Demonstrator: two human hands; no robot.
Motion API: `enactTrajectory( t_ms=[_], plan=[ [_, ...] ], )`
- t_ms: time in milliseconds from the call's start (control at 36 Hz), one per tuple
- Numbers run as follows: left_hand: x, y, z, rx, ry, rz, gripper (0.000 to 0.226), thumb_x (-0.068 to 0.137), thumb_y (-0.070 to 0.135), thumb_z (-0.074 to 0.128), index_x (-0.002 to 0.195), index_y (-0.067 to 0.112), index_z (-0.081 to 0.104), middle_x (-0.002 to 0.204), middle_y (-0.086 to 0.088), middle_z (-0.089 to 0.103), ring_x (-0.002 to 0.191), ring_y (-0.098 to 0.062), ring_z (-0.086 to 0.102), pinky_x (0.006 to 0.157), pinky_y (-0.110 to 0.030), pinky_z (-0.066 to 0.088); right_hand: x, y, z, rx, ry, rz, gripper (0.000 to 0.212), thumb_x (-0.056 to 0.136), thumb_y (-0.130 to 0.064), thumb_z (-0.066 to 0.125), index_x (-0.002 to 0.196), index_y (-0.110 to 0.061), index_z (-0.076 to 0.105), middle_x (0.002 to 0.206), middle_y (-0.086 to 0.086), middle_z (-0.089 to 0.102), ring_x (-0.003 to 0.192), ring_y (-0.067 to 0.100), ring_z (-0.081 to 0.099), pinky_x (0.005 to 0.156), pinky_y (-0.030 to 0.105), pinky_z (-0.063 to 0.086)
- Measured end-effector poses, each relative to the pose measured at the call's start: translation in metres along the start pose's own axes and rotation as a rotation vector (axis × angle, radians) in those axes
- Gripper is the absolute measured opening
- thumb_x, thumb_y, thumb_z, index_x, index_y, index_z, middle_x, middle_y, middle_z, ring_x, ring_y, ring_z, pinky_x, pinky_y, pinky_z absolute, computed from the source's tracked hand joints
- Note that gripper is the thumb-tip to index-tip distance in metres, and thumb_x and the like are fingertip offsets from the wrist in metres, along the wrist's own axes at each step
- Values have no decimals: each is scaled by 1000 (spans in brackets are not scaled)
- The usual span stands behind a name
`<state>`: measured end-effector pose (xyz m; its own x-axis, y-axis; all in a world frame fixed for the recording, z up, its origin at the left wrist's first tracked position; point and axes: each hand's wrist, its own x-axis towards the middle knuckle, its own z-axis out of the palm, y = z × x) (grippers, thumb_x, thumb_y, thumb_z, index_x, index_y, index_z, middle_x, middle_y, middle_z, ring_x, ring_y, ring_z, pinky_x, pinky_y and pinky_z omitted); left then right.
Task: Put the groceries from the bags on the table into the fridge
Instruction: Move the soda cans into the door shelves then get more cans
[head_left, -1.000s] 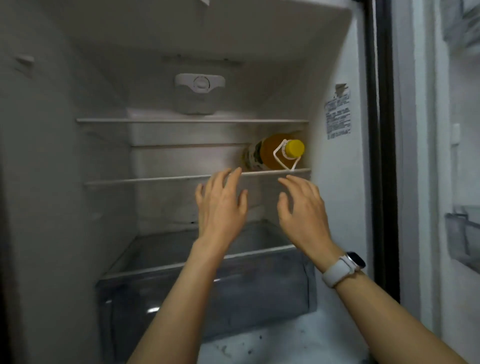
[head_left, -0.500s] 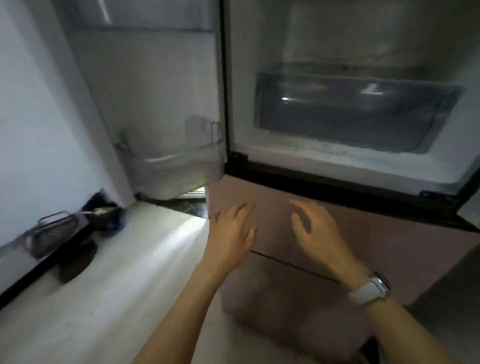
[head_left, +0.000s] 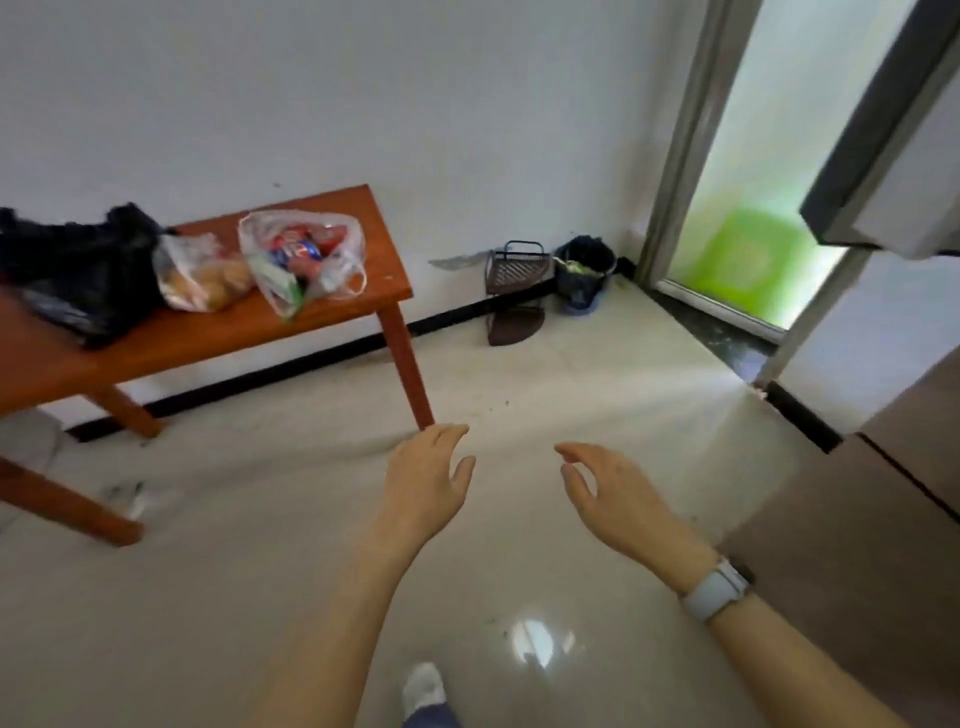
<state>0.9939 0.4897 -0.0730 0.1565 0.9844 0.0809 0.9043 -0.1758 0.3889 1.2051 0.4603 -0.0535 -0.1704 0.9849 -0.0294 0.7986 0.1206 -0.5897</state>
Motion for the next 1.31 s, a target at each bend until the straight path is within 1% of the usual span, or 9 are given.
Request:
enactTrajectory(
  t_ms=[111, 250, 333, 444, 722, 861, 1083, 1222, 1306],
  plan=[
    [7, -91, -44, -9, 50, -169, 43, 95, 31, 47, 136, 19, 44, 139, 2, 47, 127, -13, 42, 107, -28, 29, 76, -70, 47, -6, -38, -118, 38, 97, -27, 38, 133, -19, 46, 135, -2, 51, 126, 15, 42, 104, 23, 27],
    [35, -184, -103, -21, 96, -291, 43, 97, 28, 43, 138, 15, 41, 143, -2, 42, 132, -16, 36, 113, -31, 25, 165, -161, 101, 49, -52, -201, 34, 96, -24, 41, 127, -16, 51, 126, 3, 57, 116, 19, 51, 97, 25, 35],
    [52, -225, -132, -35, 126, -322, 42, 96, 26, 45, 136, 14, 44, 141, -4, 45, 130, -16, 39, 110, -29, 25, 201, -204, 122, 75, -59, -243, 35, 96, -23, 41, 128, -15, 51, 130, 2, 55, 121, 18, 48, 103, 26, 33],
    [81, -271, -152, -39, 154, -335, 38, 95, 23, 47, 131, 12, 50, 136, -4, 49, 126, -18, 43, 106, -26, 27, 244, -235, 139, 50, -93, -250, 36, 97, -24, 38, 130, -17, 49, 132, -2, 53, 123, 14, 45, 100, 18, 28],
    [178, -347, -128, -123, 83, -349, 37, 96, 25, 46, 132, 15, 49, 137, -2, 48, 127, -15, 42, 106, -27, 30, 379, -232, 178, 54, -97, -140, 34, 95, -19, 43, 127, -14, 51, 127, 4, 57, 115, 19, 52, 96, 24, 37],
    [261, -388, -119, -117, 69, -371, 38, 95, 25, 49, 132, 17, 48, 136, 0, 47, 124, -14, 44, 102, -27, 34, 477, -231, 196, 111, -87, -149, 32, 94, -13, 44, 125, -11, 52, 121, 7, 58, 109, 20, 54, 87, 19, 35],
    [398, -447, -103, -103, 9, -390, 37, 95, 21, 46, 132, 17, 47, 135, -1, 49, 122, -15, 45, 102, -28, 38, 641, -234, 242, 38, -225, -136, 34, 95, -16, 42, 128, -8, 47, 126, 12, 51, 107, 22, 55, 81, 19, 36],
    [456, -475, -97, -76, 13, -349, 39, 97, 19, 42, 136, 15, 44, 138, -1, 47, 126, -12, 43, 103, -23, 33, 703, -232, 276, -24, -415, -114, 48, 91, -24, 51, 134, -8, 37, 135, 13, 42, 119, 29, 47, 101, 42, 42],
    [482, -489, -92, -51, -32, -328, 41, 97, 16, 41, 138, 12, 40, 139, -3, 45, 129, -14, 40, 106, -25, 31, 722, -226, 294, -125, -559, -38, 80, 80, -30, 65, 141, -7, 19, 140, 16, 37, 126, 34, 40, 104, 47, 38]
  ],
)
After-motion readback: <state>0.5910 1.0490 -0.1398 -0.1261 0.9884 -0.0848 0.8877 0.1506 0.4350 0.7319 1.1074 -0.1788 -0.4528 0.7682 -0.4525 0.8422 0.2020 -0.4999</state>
